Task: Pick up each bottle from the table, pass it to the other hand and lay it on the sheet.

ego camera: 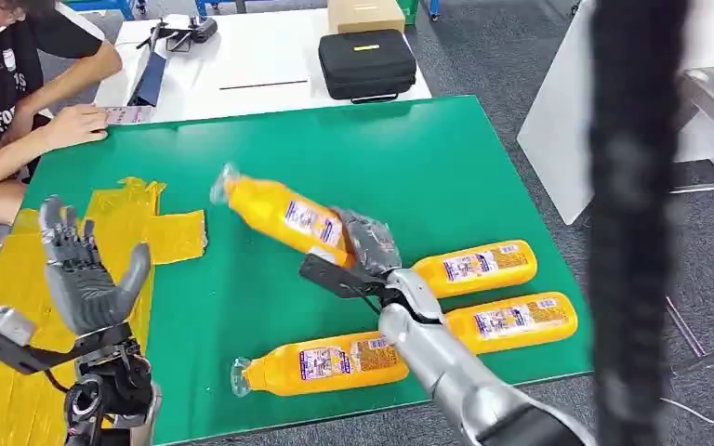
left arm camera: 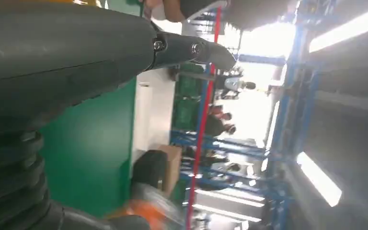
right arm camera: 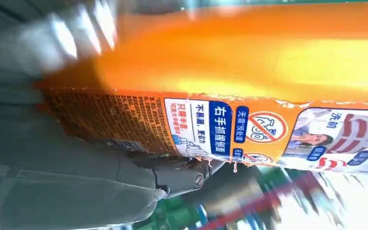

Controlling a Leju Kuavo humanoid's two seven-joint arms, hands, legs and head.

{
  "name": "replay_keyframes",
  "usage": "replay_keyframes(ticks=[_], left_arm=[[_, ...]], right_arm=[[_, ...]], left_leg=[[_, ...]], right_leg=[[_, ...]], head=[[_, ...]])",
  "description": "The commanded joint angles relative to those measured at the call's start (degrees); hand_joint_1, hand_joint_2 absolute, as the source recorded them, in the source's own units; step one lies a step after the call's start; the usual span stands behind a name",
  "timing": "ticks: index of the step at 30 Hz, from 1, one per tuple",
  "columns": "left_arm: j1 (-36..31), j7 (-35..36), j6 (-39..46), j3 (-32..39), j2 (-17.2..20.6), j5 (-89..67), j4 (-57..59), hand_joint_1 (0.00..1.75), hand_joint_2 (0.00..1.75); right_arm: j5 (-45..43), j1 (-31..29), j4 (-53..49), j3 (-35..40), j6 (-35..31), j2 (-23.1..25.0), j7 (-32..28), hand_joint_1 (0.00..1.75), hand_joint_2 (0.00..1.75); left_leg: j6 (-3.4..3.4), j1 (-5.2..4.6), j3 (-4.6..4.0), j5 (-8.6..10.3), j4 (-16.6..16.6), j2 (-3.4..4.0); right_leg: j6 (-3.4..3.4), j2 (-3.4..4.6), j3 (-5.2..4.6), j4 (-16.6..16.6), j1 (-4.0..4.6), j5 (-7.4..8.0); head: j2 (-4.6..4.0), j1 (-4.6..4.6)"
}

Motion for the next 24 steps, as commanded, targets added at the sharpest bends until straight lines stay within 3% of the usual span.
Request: replay_keyframes(ticks=[1,2,11,12,16,24], left_arm=[[-5.0,7.3,-0.1,-9.3,4.1,-10.2,2.8,0.0,1.75],[-6.7,9.6,-1.4,-11.0,4.8,-11.6,4.2,0.0,1.75],[-7.3,9.8,-1.5,-11.2,4.7,-11.6,5.0,0.0,1.75],[-7.3,9.8,-1.5,-11.2,4.7,-11.6,5.0,0.0,1.75],[-12.6,12.6,-5.8,-15.3,5.4,-10.5,8.5,0.0,1.75],[-16.5,16.1,-8.3,-20.7,5.8,-4.1,9.6,0.0,1.75]], right_arm=[[-15.8,12.6,-25.6,-7.1,0.6,0.3,-12.0,1.75,1.75],[-19.2,13.1,-26.4,-6.6,2.0,0.3,-14.9,1.75,1.75],[-19.6,12.7,-25.7,-6.5,1.9,0.4,-15.1,1.75,1.75],[-19.6,12.7,-25.7,-6.5,1.9,0.4,-15.1,1.75,1.75],[-27.6,12.9,-26.3,-5.7,6.6,0.3,-20.1,1.75,1.75],[-28.2,10.6,-22.7,-1.5,10.5,0.6,-20.4,1.75,1.75]], left_leg=[[-0.15,0.07,0.1,-0.11,0.1,-0.14],[-0.1,0.02,0.0,-0.04,0.0,-0.16],[-0.12,0.0,0.06,-0.06,0.0,0.05],[-0.33,0.09,0.37,-0.28,0.1,0.12],[-0.23,0.08,0.22,-0.16,0.1,-0.01],[-0.19,0.04,0.17,-0.11,0.0,0.1]], right_leg=[[-0.03,-0.23,0.17,0.0,0.07,-0.15],[-0.01,-0.22,0.07,0.0,0.02,-0.08],[-0.01,-0.06,0.05,0.0,-0.01,-0.04],[-0.07,-0.11,0.38,0.1,0.09,-0.25],[-0.03,-0.18,0.25,0.0,0.08,-0.17],[-0.01,-0.04,0.19,0.0,0.03,-0.09]], head=[[0.0,0.0],[0.0,0.0],[0.0,-0.02],[0.0,-0.02],[0.0,0.0],[0.0,0.0]])
